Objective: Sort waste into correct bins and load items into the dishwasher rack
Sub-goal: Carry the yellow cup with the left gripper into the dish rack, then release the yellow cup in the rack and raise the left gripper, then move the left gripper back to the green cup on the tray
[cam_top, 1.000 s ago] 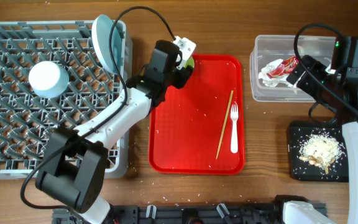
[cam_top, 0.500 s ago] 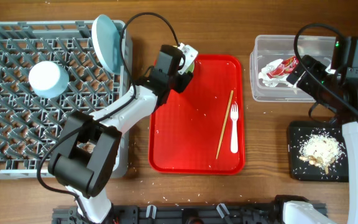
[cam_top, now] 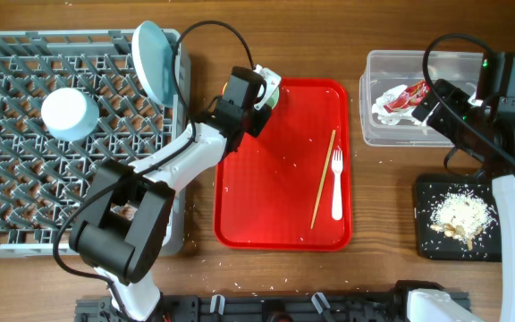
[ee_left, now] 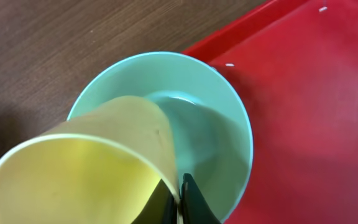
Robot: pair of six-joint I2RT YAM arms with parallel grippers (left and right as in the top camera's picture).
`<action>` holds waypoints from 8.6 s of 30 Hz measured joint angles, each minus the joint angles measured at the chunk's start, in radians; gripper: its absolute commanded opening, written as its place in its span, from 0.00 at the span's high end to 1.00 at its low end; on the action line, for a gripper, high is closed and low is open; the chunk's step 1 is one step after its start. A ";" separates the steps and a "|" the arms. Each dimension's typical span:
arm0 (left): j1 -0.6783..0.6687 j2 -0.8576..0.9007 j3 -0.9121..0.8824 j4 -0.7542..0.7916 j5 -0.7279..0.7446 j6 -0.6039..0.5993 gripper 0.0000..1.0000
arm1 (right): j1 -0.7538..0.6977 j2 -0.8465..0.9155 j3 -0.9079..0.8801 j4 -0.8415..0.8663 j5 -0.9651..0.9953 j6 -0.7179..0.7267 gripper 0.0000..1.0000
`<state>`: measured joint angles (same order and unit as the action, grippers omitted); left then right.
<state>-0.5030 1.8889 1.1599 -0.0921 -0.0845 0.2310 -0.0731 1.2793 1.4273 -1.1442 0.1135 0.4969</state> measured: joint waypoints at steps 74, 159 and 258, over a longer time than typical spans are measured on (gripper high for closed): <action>1.452 -0.122 -0.152 -0.563 1.417 -0.507 0.96 | 0.000 0.000 0.000 0.000 0.000 0.000 0.00; 0.595 -0.707 -0.084 -0.734 0.657 -0.635 0.09 | 0.000 0.000 0.000 0.000 0.000 0.000 0.00; 0.025 -0.194 -0.037 -0.006 0.110 -0.286 0.36 | 0.000 0.000 0.000 0.005 0.000 0.000 0.00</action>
<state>-0.4782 1.6951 1.1229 -0.0982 0.0254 -0.0547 -0.0731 1.2793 1.4273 -1.1389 0.1135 0.4969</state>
